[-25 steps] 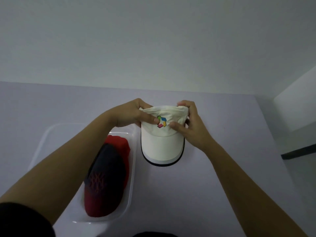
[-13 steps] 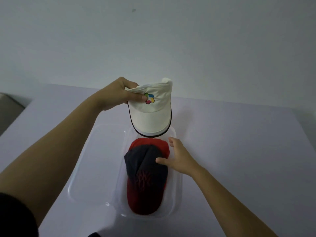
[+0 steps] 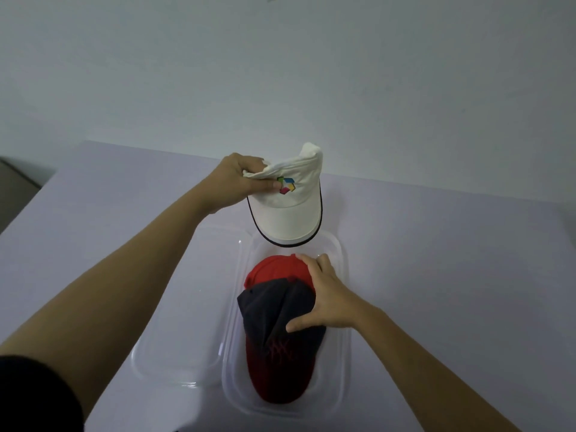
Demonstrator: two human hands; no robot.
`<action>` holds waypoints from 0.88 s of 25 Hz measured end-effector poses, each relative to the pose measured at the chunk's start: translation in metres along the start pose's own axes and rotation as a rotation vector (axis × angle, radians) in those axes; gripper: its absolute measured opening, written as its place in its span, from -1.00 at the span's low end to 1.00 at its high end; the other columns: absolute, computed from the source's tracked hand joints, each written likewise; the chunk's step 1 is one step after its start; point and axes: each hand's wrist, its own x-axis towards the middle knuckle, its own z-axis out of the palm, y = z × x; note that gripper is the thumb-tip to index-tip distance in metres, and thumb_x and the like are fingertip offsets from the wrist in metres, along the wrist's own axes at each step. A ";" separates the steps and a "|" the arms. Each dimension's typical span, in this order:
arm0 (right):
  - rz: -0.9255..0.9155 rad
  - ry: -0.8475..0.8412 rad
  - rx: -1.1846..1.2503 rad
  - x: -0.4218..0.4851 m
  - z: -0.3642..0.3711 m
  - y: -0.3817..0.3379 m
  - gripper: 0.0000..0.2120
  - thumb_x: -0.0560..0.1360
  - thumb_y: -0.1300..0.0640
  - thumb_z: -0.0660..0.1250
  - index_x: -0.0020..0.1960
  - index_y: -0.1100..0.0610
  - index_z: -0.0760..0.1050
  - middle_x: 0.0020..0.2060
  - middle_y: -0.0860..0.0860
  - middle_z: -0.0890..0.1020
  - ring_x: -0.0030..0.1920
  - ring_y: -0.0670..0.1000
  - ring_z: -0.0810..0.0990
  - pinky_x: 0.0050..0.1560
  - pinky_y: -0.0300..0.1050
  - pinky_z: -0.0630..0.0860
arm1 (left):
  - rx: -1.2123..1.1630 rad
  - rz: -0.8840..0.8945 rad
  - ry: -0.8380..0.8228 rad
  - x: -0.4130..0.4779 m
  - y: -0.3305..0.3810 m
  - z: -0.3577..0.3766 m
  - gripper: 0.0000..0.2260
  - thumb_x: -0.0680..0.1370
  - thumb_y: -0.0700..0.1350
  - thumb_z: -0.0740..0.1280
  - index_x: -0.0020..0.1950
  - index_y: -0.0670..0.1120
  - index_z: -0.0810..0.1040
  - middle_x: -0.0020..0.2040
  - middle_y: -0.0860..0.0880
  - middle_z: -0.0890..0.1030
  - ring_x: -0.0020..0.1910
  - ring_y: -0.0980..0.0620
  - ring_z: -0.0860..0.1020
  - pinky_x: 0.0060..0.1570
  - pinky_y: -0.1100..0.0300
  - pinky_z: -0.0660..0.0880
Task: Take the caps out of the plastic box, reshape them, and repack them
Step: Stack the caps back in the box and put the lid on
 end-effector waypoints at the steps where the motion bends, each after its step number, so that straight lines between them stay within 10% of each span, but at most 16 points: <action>1: -0.030 0.009 -0.024 -0.003 0.001 -0.002 0.21 0.07 -0.31 0.55 0.45 -0.24 -0.19 0.20 -0.15 0.11 0.28 0.04 0.28 0.30 0.12 0.41 | 0.014 0.018 0.010 0.002 -0.005 0.005 -0.88 0.39 -0.13 0.51 -0.20 -0.18 0.66 -0.13 -0.18 0.62 -0.13 -0.05 0.56 -0.12 0.03 0.43; 10: -0.188 0.046 -0.150 -0.022 0.002 -0.011 0.17 0.18 -0.33 0.49 0.49 -0.17 -0.24 0.28 -0.21 0.01 0.34 -0.07 0.11 0.41 -0.04 0.19 | 0.226 0.101 -0.326 -0.004 -0.045 0.044 -0.73 0.37 0.08 0.48 -0.25 -0.14 0.70 -0.29 -0.16 0.56 -0.26 -0.20 0.50 -0.21 -0.14 0.45; 22: -0.310 0.112 -0.227 -0.028 0.008 -0.012 0.05 0.23 -0.31 0.47 0.36 -0.32 -0.28 0.21 -0.17 0.04 0.24 -0.10 0.10 0.30 -0.20 0.10 | 0.235 -0.086 -0.427 -0.013 -0.014 0.045 -0.77 0.39 -0.07 0.52 -0.41 0.21 0.63 -0.43 0.14 0.55 -0.38 0.20 0.44 -0.25 0.27 0.35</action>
